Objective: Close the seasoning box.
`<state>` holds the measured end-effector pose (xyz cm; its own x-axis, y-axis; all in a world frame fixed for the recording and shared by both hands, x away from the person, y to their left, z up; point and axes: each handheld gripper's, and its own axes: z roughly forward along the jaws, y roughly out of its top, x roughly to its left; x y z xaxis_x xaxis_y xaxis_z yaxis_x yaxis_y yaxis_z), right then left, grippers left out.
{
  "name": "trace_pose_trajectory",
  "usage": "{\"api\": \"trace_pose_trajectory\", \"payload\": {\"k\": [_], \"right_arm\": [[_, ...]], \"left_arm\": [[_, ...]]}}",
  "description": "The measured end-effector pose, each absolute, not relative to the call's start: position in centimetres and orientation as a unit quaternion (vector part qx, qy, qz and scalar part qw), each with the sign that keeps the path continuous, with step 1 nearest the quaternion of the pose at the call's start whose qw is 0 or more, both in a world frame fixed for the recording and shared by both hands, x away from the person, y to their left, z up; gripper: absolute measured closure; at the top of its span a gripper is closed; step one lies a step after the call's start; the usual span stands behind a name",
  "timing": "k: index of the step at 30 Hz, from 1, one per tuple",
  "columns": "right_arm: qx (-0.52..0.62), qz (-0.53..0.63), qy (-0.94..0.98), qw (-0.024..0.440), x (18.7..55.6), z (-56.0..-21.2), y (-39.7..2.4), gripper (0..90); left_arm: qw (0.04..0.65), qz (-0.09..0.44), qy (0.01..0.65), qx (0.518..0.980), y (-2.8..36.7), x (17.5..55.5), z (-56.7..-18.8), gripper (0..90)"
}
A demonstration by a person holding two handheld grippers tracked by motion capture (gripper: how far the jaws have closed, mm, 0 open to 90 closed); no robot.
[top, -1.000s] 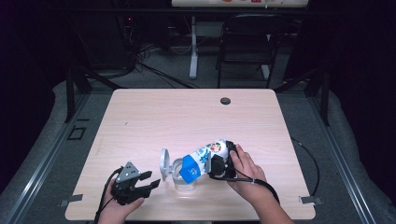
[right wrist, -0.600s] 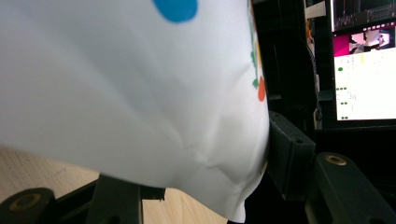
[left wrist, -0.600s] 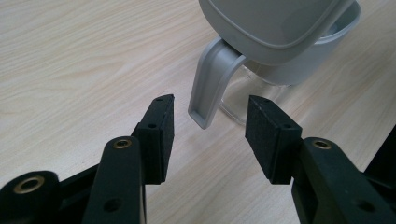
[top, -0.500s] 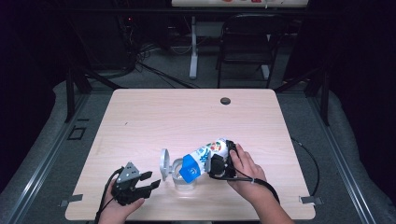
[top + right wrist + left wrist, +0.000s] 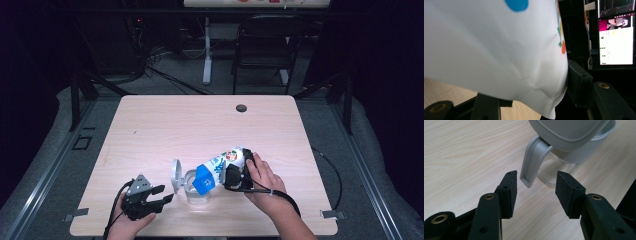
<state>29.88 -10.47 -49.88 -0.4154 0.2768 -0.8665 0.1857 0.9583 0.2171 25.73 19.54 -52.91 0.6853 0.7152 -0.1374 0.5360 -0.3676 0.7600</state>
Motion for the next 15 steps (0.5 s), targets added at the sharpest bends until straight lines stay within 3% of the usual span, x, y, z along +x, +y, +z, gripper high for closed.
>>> {"api": "trace_pose_trajectory", "payload": {"k": [15], "right_arm": [[0.128, 0.033, 0.837, 0.530, 29.88, -49.95, -10.36, 47.4]], "left_arm": [[0.410, 0.116, 0.387, 0.818, 19.55, 25.70, -52.84, 52.8]]}}
